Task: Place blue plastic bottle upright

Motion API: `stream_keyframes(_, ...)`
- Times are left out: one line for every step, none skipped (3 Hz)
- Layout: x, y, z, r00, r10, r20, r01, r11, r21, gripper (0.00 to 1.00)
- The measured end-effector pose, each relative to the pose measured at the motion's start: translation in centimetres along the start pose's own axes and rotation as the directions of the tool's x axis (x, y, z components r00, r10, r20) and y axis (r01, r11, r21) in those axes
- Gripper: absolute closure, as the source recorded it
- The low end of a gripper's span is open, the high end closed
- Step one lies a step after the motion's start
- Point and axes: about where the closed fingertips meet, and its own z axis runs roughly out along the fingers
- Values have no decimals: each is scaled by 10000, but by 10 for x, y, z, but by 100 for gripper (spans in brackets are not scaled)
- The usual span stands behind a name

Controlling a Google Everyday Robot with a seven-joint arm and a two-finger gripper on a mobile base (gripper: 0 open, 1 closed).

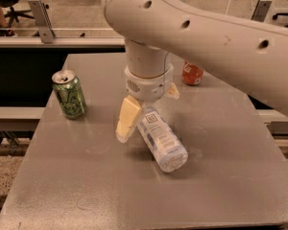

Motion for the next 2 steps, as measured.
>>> stream_keyframes(-7, 6, 10, 9997, -91, -248, 89, 9999, -94, 26)
stream_keyframes(-9, 9, 10, 9992, -296, -253, 294, 9995, -77, 48)
